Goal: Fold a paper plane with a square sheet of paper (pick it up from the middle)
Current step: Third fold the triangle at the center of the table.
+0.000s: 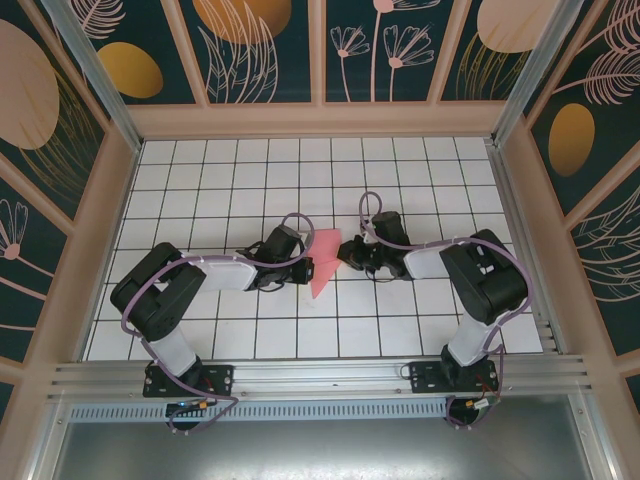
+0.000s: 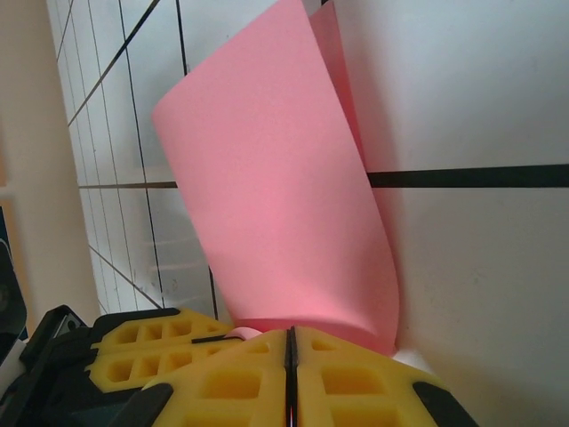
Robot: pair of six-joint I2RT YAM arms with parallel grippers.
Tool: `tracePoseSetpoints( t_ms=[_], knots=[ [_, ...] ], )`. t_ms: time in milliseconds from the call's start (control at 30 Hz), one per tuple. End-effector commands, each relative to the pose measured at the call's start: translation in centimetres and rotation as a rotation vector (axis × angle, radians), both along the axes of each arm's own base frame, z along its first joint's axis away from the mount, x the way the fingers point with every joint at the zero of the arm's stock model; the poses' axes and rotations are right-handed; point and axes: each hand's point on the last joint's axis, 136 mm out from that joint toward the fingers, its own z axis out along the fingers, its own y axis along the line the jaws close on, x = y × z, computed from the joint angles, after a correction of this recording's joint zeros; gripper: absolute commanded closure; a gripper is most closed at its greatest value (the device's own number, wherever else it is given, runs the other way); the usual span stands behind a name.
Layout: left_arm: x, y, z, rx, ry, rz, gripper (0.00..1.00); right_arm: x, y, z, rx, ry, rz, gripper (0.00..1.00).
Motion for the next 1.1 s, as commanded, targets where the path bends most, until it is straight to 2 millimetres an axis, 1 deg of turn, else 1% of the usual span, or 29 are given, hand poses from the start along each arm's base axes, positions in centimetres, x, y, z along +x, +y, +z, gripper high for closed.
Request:
tracePoseSetpoints(
  t_ms=[0,100,167,300,367,467,500,567,633,733,800,867,933,1067],
  knots=[
    [-1.9,2.5,-3.0,0.127,0.082,0.002,0.98,-0.4,0.9,0.3,0.021,-0.033,0.050,0.89],
    [-2.0,2.6,-3.1,0.131,0.084,0.002,0.98,-0.6,1.5,0.2,0.014,-0.035,0.076,0.89],
    [-2.0,2.6,-3.1,0.131,0.084,0.001,0.98,-0.4,1.2,-0.7,-0.020,-0.021,0.064,0.90],
    [-2.0,2.8,-3.2,0.141,0.082,0.001,0.98,0.1,-0.1,-2.7,-0.101,0.005,0.002,0.90],
    [-2.1,2.9,-3.2,0.147,0.082,0.001,0.98,0.1,-0.6,-4.0,-0.141,0.043,-0.014,0.90],
    [-2.1,3.2,-3.3,0.163,0.080,0.005,0.99,-0.5,-1.0,-5.2,-0.179,0.085,-0.019,0.90],
    [-2.1,3.3,-3.3,0.165,0.078,0.006,0.99,-0.6,-1.1,-5.2,-0.186,0.089,-0.023,0.90],
    [-2.1,3.4,-3.3,0.166,0.078,0.008,0.99,-0.5,-1.2,-4.6,-0.187,0.082,-0.026,0.90],
    [-2.1,3.4,-3.4,0.168,0.079,0.007,0.99,0.0,-0.9,-3.1,-0.170,0.047,-0.028,0.89],
    [-2.2,3.4,-3.5,0.174,0.081,0.004,0.99,1.1,-0.1,-0.1,-0.125,-0.027,-0.014,0.88],
    [-2.1,3.5,-3.5,0.176,0.080,0.004,0.99,1.9,0.6,0.8,-0.116,-0.055,0.011,0.88],
    [-2.2,3.5,-3.6,0.179,0.080,0.002,0.99,2.6,0.9,0.7,-0.138,-0.057,0.023,0.89],
    [-2.1,3.5,-3.5,0.177,0.078,0.002,0.99,3.0,1.0,0.1,-0.161,-0.048,0.026,0.89],
    [-2.1,3.3,-3.4,0.171,0.078,0.001,0.99,3.7,1.0,-2.0,-0.219,-0.020,0.034,0.89]
  ],
)
